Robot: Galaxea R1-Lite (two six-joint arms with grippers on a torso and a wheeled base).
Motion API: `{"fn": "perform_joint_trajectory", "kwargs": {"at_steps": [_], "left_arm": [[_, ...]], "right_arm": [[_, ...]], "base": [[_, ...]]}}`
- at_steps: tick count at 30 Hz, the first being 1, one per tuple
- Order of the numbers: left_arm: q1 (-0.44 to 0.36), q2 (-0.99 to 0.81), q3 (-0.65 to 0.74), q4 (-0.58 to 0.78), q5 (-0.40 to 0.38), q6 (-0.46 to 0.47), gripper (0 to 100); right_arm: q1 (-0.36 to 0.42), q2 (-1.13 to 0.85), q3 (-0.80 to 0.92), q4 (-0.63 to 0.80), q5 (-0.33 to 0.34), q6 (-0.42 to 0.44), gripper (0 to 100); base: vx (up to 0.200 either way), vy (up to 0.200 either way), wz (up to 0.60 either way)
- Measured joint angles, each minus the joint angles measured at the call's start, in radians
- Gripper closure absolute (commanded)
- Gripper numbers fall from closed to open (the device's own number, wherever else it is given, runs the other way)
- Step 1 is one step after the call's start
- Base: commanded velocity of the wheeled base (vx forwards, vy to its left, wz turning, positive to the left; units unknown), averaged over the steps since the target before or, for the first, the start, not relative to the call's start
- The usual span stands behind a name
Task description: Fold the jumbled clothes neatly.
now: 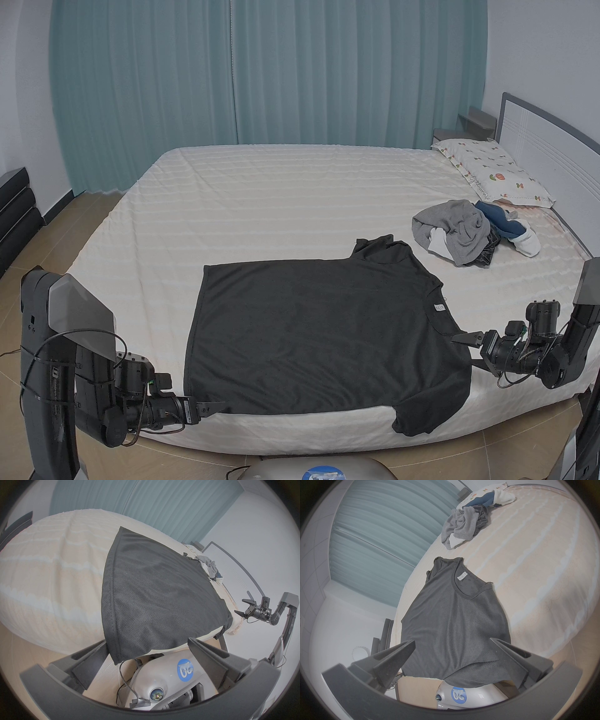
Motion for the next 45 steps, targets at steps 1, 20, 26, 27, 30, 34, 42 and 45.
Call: {"fn": "perform_joint_trajectory", "kwargs": {"at_steps": [1, 20, 26, 27, 30, 34, 42, 45], "left_arm": [[0.0, 0.002, 0.0, 0.0, 0.0, 0.0, 0], [0.024, 0.012, 0.01, -0.002, 0.003, -0.003, 100], [0.032, 0.011, 0.02, -0.003, 0.001, -0.005, 100], [0.033, 0.01, 0.024, -0.006, 0.001, -0.005, 100], [0.043, 0.008, 0.032, -0.026, 0.001, -0.008, 100], [0.059, 0.005, 0.04, -0.054, 0.0, -0.024, 100], [0.073, -0.014, 0.044, -0.088, 0.0, -0.208, 100], [0.075, -0.032, 0.045, -0.089, 0.001, -0.25, 100]], "right_arm": [[0.0, 0.0, 0.0, 0.0, 0.0, 0.0, 0], [0.0, 0.003, 0.0, 0.0, -0.001, -0.002, 0], [0.0, 0.004, 0.0, 0.0, -0.002, -0.008, 0], [0.0, 0.004, 0.0, 0.0, -0.005, -0.011, 0], [0.0, 0.008, 0.001, 0.0, -0.013, -0.016, 0], [-0.002, 0.011, -0.002, 0.008, -0.018, -0.022, 0], [-0.008, 0.01, -0.028, 0.109, -0.022, -0.031, 0], [-0.015, 0.009, -0.046, 0.152, -0.035, -0.052, 0]], "base": [[0.0, 0.0, 0.0], [0.0, 0.0, 0.0], [0.0, 0.0, 0.0], [0.0, 0.0, 0.0], [0.0, 0.0, 0.0], [0.0, 0.0, 0.0], [0.0, 0.0, 0.0], [0.0, 0.0, 0.0]]}}
